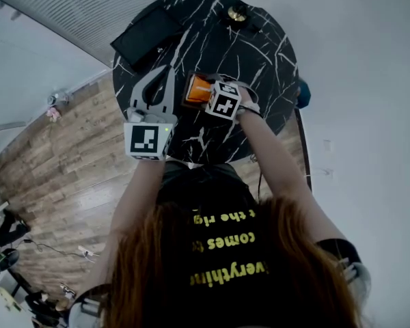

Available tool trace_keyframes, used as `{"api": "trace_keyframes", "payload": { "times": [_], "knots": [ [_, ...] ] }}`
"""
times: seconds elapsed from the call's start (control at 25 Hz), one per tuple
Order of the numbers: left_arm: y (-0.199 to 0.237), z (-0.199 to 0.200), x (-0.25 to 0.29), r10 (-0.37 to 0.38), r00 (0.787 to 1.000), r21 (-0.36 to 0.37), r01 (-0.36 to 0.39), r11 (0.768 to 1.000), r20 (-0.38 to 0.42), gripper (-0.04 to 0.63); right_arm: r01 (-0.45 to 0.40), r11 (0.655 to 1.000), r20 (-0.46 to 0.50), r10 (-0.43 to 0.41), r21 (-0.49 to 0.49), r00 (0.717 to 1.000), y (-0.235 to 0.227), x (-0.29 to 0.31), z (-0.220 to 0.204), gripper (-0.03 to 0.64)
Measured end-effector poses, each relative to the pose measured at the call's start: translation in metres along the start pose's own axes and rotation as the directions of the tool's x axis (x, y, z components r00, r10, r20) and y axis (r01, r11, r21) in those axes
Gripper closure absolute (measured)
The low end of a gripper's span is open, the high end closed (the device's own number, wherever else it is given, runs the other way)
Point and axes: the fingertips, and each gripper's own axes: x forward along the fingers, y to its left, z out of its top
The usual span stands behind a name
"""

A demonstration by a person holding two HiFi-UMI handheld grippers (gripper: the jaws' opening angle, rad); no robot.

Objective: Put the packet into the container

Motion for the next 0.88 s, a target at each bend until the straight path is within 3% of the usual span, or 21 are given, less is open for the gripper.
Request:
{"api": "trace_keyframes", "payload": {
  "times": [0.68,0.88],
  "knots": [
    [-0.004,0.002,-0.008,0.006,1.000,0.003,-0.006,1.000,0.008,0.595,-0.038,0.996,-0.017,0.040,0.075,0.999,0.002,-0.003,-0.010,0.258],
    [-0.003,0.002,-0.010,0.005,1.000,0.003,-0.005,1.000,0.011,0.595,-0.049,0.994,-0.004,0.049,0.096,0.999,0.001,-0.011,-0.007,0.214]
  ]
}}
